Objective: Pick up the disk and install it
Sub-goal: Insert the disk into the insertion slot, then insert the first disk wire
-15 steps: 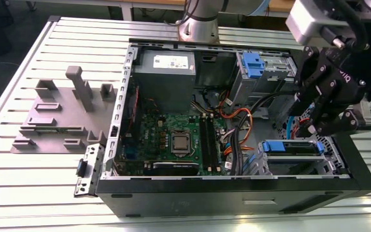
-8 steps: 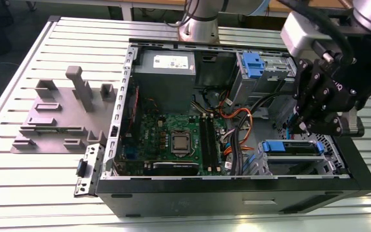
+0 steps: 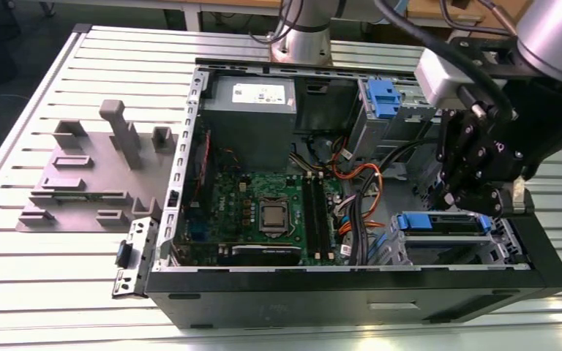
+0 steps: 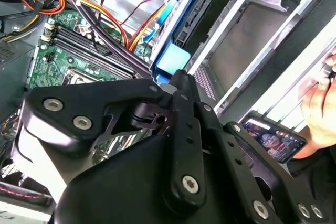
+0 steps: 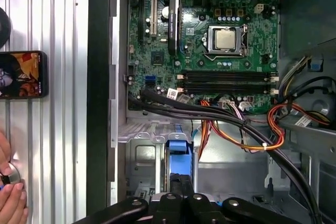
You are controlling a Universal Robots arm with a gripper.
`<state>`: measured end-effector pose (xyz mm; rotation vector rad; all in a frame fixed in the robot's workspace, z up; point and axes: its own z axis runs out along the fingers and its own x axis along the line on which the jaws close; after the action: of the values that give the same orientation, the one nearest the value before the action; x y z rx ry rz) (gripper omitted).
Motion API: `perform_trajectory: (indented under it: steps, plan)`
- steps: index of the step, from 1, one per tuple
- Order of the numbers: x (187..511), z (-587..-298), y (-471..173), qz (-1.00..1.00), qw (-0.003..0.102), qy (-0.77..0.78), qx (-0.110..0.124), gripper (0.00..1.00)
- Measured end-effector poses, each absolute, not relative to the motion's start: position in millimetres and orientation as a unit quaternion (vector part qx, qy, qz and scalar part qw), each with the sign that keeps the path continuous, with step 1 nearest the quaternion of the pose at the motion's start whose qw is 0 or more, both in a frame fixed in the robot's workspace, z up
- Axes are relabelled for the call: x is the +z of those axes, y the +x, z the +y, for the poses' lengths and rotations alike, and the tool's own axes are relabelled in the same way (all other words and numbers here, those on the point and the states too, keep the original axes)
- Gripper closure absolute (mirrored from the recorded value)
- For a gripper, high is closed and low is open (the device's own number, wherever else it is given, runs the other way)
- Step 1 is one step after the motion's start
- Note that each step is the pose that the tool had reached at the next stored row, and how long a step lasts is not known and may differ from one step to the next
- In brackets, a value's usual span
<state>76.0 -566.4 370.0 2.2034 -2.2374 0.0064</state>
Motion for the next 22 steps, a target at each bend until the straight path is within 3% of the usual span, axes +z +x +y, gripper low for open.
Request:
perform_trajectory:
  steps: [22]
  plan:
    - [363.0, -566.3, 78.5, -0.713, -0.001, 0.702, 0.003, 0.89]
